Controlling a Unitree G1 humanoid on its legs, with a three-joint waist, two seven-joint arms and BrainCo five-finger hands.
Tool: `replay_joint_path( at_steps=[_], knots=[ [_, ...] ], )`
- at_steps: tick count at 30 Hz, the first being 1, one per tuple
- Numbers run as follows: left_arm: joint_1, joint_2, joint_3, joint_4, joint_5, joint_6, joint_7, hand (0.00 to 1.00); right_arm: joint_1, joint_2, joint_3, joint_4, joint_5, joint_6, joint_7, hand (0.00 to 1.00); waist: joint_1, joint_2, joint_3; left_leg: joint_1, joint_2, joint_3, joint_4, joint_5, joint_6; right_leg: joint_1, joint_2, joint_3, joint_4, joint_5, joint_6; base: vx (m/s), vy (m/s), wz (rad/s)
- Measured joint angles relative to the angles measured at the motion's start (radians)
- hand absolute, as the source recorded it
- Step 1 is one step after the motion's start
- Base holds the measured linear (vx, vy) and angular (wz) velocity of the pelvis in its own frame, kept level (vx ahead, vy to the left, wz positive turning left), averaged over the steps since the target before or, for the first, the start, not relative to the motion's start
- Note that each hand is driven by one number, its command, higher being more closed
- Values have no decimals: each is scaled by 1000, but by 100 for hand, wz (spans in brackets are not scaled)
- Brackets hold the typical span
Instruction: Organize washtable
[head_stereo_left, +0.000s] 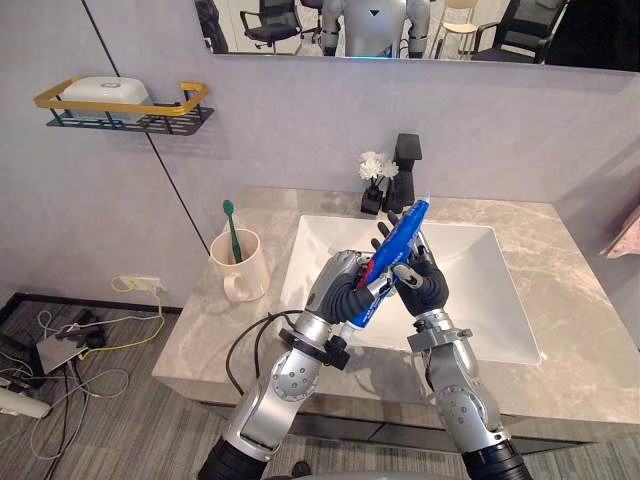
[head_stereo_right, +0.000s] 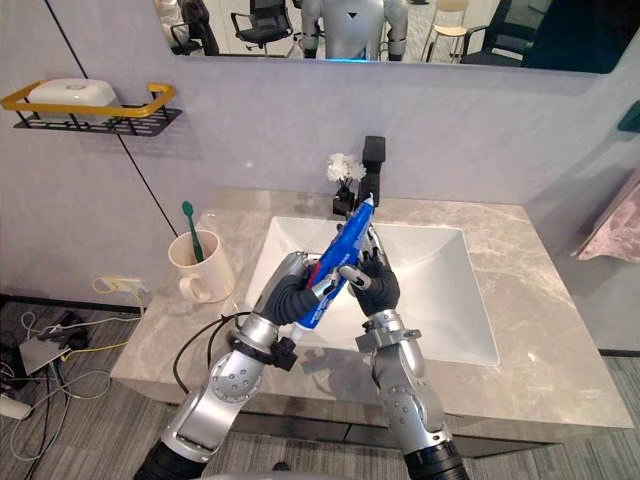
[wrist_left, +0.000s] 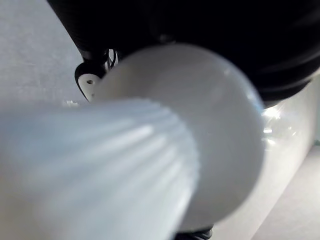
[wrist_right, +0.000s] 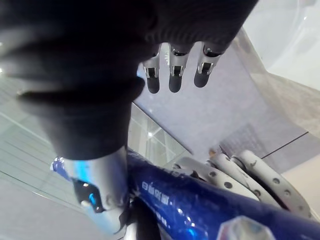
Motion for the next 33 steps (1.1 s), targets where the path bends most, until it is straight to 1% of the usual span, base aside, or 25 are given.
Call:
replay_joint_path(
  at_steps=[4,13,14,28,33],
  knots=[
    [0,0,-4,14,-8,3,2,100,-24,0,7,26,8,0,0,0,0,0,0,-1,0,-2,0,3,1,0,0,-2,0,0,0,-6,-2,1],
    [0,0,-11,26,-36,8,14,100,-73,-2,40,26,8,0,-1,0,3,-4,2,-8,0,-11,0,8,0,-1,1,-12,1,0,0,-8,-5,3],
    [0,0,-11,27,-36,8,14,100,-75,-2,41,26,8,0,-1,100,3,-4,2,-8,0,-11,0,8,0,-1,1,-12,1,0,0,0,0,0],
    [1,0,-19,69,-64,9,17,100,-100,-15,45,26,-4,3,-2,100,6,-13,6,-13,1,-10,0,8,0,-7,2,-11,1,0,0,0,0,0],
    [11,-8,-26,98,-64,6,12,100,-110,-13,45,26,-37,8,-14,100,7,-13,7,-13,2,-9,0,8,0,-8,2,-9,3,0,0,0,0,0]
  ],
)
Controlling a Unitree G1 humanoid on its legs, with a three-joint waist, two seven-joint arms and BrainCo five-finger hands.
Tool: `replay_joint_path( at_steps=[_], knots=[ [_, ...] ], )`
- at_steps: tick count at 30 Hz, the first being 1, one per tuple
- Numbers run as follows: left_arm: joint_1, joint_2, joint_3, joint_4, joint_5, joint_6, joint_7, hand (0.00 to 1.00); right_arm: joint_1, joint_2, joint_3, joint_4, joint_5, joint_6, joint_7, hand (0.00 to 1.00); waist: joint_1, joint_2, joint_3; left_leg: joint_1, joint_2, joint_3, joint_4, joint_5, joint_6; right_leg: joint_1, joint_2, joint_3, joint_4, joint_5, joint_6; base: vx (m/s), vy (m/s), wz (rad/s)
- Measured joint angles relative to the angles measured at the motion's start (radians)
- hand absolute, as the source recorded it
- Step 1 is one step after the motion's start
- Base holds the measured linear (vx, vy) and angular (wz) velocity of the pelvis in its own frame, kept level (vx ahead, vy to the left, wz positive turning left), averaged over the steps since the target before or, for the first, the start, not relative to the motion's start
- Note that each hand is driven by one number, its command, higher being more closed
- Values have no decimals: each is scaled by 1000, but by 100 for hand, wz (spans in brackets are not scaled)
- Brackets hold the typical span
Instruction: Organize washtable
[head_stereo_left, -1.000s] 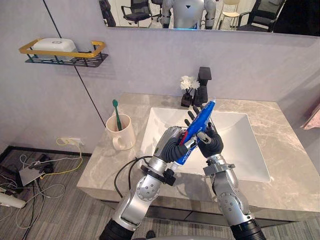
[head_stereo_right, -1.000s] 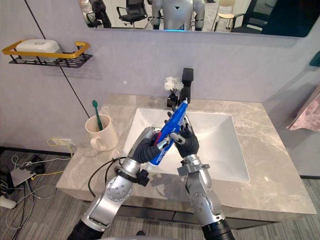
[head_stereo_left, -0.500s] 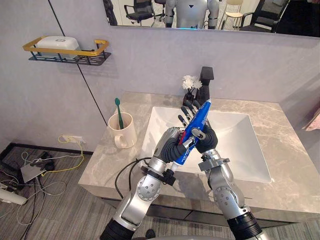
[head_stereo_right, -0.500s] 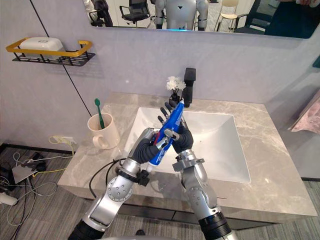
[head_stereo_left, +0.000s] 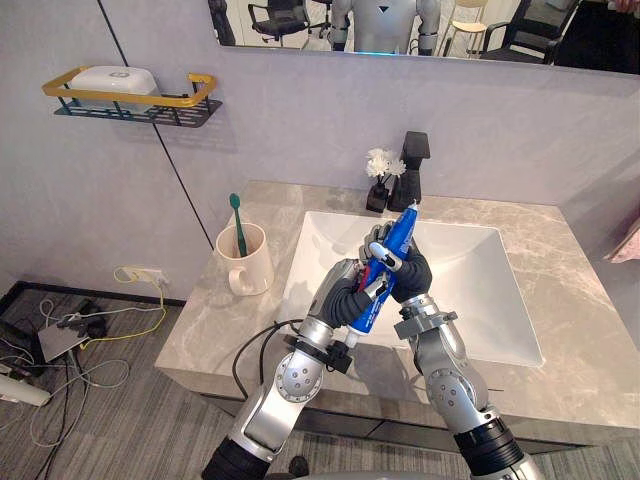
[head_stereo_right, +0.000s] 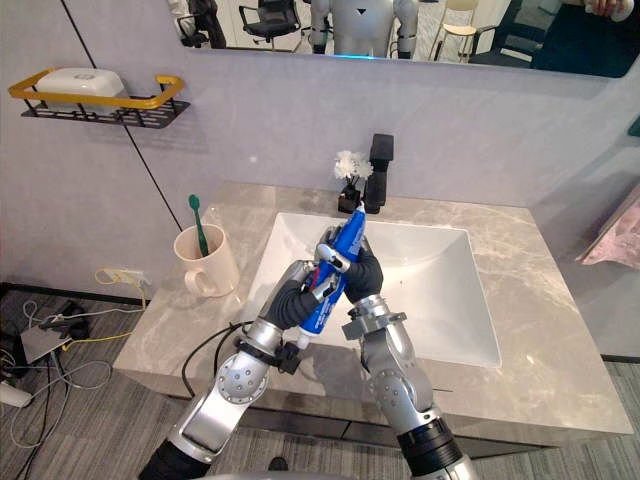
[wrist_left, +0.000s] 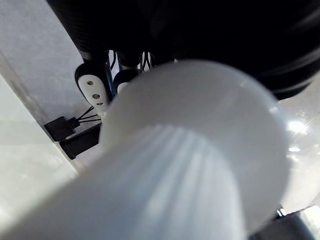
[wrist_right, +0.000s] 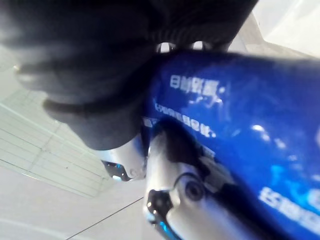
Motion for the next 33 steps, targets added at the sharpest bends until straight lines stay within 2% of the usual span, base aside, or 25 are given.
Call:
replay_joint_path(
  at_steps=[9,10,16,21,27,33],
  knots=[
    [26,-6,25,2,0,-8,-2,100,-11,4,1,-2,-55,17,0,100,0,0,0,1,0,1,0,0,0,0,0,1,0,0,0,0,0,0],
    [26,-7,27,2,0,-9,-2,0,-12,4,1,-3,-55,17,0,100,0,0,0,1,0,1,0,0,0,0,0,1,0,0,0,0,0,0],
    [53,-3,55,-10,-1,-19,-1,0,-49,7,-41,-14,-74,14,-9,100,-2,1,0,2,0,1,0,0,0,1,0,2,1,0,0,0,0,0],
    [85,8,82,-77,-1,-18,1,0,-51,18,-106,-68,-75,-10,-27,100,-2,2,1,3,0,1,0,0,0,4,0,0,-1,0,0,0,0,0],
    [85,20,151,-228,-19,-25,1,0,-51,5,-137,-96,-94,-19,-27,100,-3,15,9,16,2,2,0,-1,-1,18,1,-2,-4,0,0,0,0,0],
    [101,45,255,-381,-52,-63,10,0,-46,2,-165,-112,-98,-19,-26,100,0,18,11,13,1,0,0,-1,-1,19,1,-6,-9,0,0,0,0,1]
  ],
)
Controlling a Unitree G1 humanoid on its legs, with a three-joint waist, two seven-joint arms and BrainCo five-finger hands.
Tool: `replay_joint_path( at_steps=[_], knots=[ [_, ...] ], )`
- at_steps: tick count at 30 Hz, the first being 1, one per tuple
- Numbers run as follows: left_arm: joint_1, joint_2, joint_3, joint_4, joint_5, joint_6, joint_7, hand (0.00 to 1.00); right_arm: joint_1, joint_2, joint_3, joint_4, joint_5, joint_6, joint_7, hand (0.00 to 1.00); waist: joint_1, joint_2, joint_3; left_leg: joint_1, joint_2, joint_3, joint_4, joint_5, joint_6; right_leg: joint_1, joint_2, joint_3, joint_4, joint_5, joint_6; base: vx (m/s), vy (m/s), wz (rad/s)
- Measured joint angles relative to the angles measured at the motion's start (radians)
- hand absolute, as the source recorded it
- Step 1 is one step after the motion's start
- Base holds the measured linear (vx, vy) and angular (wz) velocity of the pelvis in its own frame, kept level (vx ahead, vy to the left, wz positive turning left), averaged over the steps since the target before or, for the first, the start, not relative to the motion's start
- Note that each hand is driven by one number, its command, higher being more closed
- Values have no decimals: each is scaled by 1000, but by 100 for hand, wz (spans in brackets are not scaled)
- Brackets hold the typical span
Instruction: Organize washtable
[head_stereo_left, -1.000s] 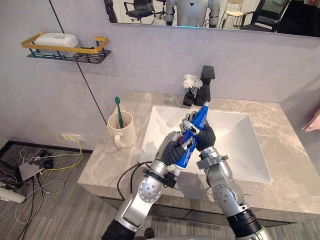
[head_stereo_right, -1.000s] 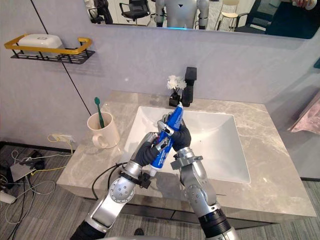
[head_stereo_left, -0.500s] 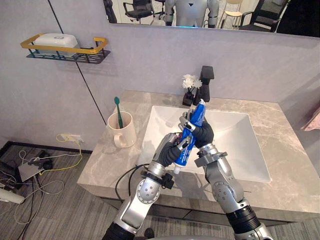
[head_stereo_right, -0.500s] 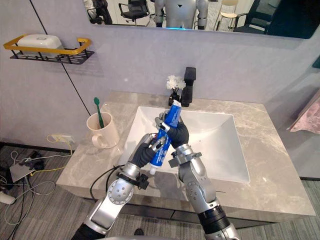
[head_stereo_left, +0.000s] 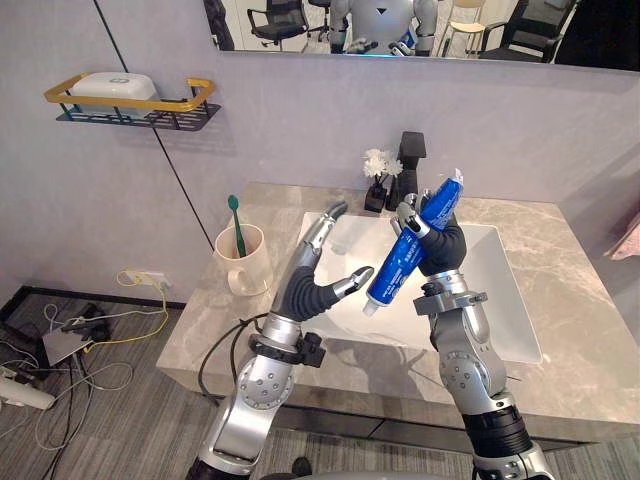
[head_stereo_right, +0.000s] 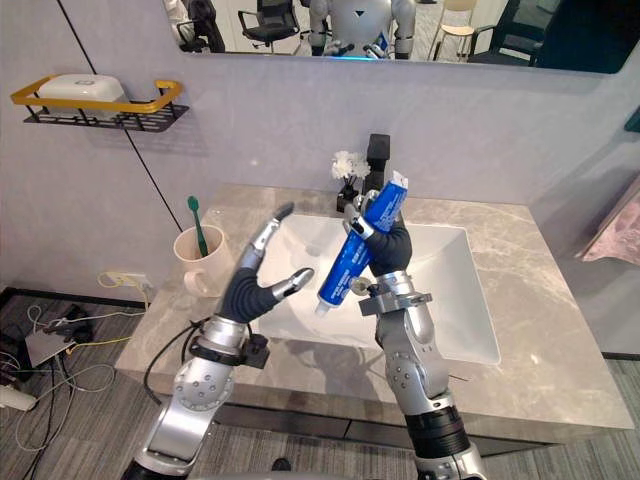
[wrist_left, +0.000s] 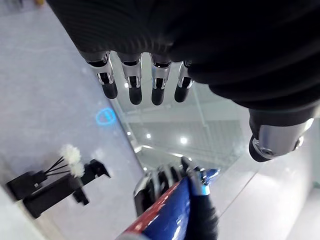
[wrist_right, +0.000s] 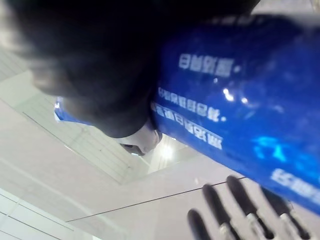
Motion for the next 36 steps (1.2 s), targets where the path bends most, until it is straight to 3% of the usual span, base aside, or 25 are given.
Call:
replay_joint_path(
  at_steps=[7,9,12,14,18,26,30,36],
  knots=[
    [107,-26,230,-94,-42,-12,56,0,51,0,-75,-85,-35,-21,1,100,25,1,0,-10,-2,-15,0,-1,0,5,0,-18,-13,0,0,3,-12,7],
    [148,-71,386,-101,-82,-14,97,0,66,0,-85,-94,-43,-21,1,100,25,2,1,-15,-2,-23,-1,0,-1,6,0,-29,-15,0,0,-5,-21,13],
    [178,-107,523,-78,-130,-14,149,0,81,1,-102,-96,-64,-24,0,100,32,2,1,-21,-3,-27,-3,0,-1,3,0,-33,-16,-1,0,-5,-12,6],
    [181,-130,612,-12,-152,-6,188,0,98,1,-131,-96,-74,-26,-2,100,50,2,1,-23,-6,-31,-6,0,-1,2,-1,-37,-16,-1,1,-6,-12,6],
    [206,-166,733,212,-249,24,214,0,99,3,-164,-96,-76,-27,-2,100,53,2,0,-31,-13,-39,-7,0,0,0,-5,-50,-16,-2,2,-3,-8,8],
    [230,-201,806,654,-501,74,184,0,106,3,-170,-90,-74,-27,-9,100,54,-1,-1,-42,-14,-39,-8,0,0,-11,-6,-52,-15,-2,2,0,0,0],
    [226,-202,797,926,-510,101,141,0,109,3,-166,-49,-72,-28,-9,100,52,-9,-6,-50,-13,-39,-8,0,0,-21,-6,-51,-14,-2,2,0,0,0],
    [226,-202,756,1110,-506,118,97,0,120,1,-160,-43,-72,-29,-10,100,51,-24,-15,-54,-14,-41,-2,1,0,-23,-6,-54,-14,-2,2,0,0,0]
  ],
)
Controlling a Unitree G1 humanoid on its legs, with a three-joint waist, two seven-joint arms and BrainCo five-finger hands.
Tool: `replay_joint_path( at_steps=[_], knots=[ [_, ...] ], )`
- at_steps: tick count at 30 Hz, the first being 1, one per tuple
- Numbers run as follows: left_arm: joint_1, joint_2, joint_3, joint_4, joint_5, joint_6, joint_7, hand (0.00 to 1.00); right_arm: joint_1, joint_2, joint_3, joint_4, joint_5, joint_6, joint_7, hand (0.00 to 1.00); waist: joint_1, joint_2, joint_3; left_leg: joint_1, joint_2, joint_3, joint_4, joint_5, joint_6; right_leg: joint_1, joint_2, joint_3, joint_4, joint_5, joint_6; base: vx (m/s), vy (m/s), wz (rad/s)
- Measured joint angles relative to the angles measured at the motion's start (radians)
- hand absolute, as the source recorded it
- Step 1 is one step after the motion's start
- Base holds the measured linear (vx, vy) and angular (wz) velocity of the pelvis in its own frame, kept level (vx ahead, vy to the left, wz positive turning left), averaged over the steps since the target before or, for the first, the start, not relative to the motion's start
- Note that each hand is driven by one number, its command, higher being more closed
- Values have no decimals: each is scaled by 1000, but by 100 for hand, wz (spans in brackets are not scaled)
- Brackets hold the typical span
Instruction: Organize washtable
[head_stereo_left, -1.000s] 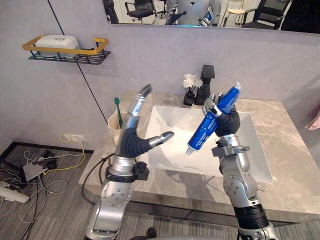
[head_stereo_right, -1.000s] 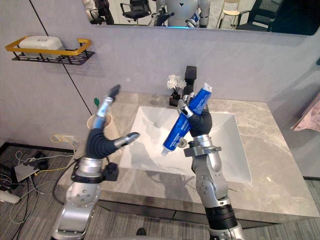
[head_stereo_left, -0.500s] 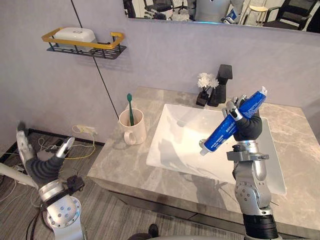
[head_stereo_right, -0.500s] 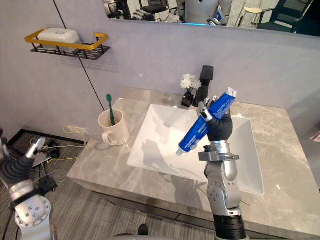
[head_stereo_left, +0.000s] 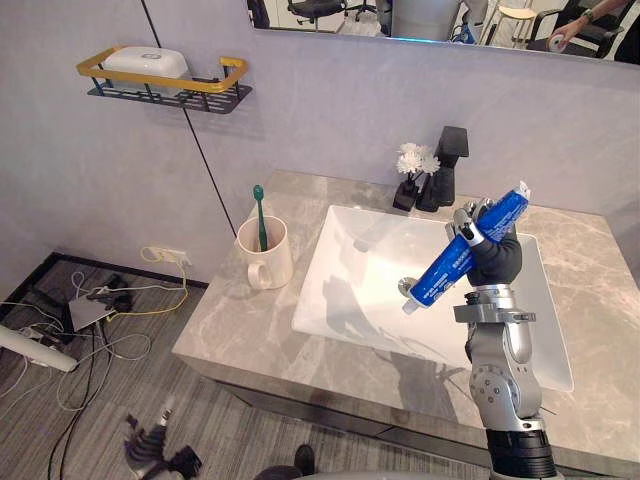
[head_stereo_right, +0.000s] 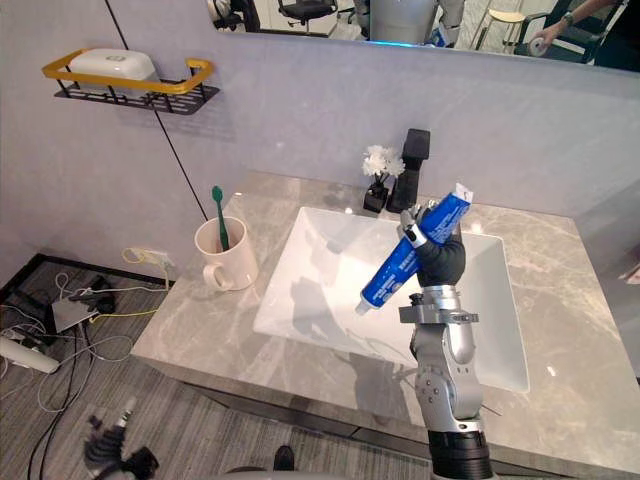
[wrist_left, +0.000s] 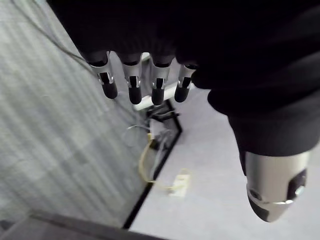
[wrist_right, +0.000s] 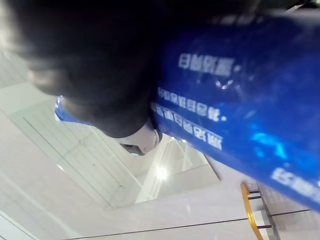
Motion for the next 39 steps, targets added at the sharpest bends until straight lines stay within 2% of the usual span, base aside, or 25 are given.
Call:
replay_joint_path(
  at_steps=[8,11,16,17,22,25,28,30,33,35,39],
  knots=[
    [-20,7,-106,145,39,16,-45,0,-1,0,41,0,-51,-2,-24,100,1,-11,-1,-1,-2,-7,-5,0,0,0,-1,-5,4,0,0,-2,-2,0],
    [-33,35,-134,165,58,15,-56,0,-18,2,54,0,-72,-5,-41,100,3,-17,1,-4,-3,-20,-5,0,0,1,-1,-13,5,-1,1,-18,-17,7],
    [-52,58,-184,196,60,15,-63,0,-112,31,91,-20,-115,-59,-87,100,11,-19,2,-5,-4,-25,-5,1,0,1,-1,-19,6,-1,1,-6,-4,2],
    [-59,66,-204,197,60,15,-63,0,-131,44,92,-40,-142,-77,-108,100,27,-21,2,-6,-4,-25,-5,1,0,1,-1,-20,6,-1,1,2,-16,4],
    [-69,85,-235,202,89,12,-61,0,-253,73,139,-53,-246,-117,-174,100,33,-31,6,-12,-7,-38,-5,5,3,2,-7,-33,7,-1,2,5,-7,8],
    [-78,94,-249,202,101,6,-61,0,-305,79,162,-53,-325,-118,-219,100,52,-39,11,-15,-13,-49,-5,5,3,1,-11,-40,13,-6,9,2,-9,8],
    [-77,104,-262,202,108,-8,-58,0,-355,79,170,-50,-388,-118,-258,100,56,-47,16,-21,-20,-58,-5,12,11,-1,-16,-59,27,-14,14,-4,-11,19],
    [-80,118,-290,202,126,-10,-57,0,-414,79,173,-32,-439,-120,-288,100,76,-49,18,-30,-20,-58,-5,15,13,-13,-18,-57,36,-14,14,0,0,0],
    [-91,159,-356,206,137,-11,-57,0,-517,76,179,55,-517,-118,-340,100,88,-64,26,-43,-20,-79,-3,27,8,-13,-15,-63,36,-14,14,-5,-19,15],
    [-96,163,-357,211,137,-11,-56,0,-545,67,198,94,-564,-115,-365,100,107,-70,28,-46,-18,-87,-2,29,6,-14,-11,-65,35,-14,13,-29,-48,10],
    [-96,181,-389,228,147,-11,-48,0,-583,43,243,146,-651,-112,-391,100,122,-71,30,-61,-17,-106,-5,33,1,-15,-10,-90,35,-15,12,-26,-27,19]
  ],
)
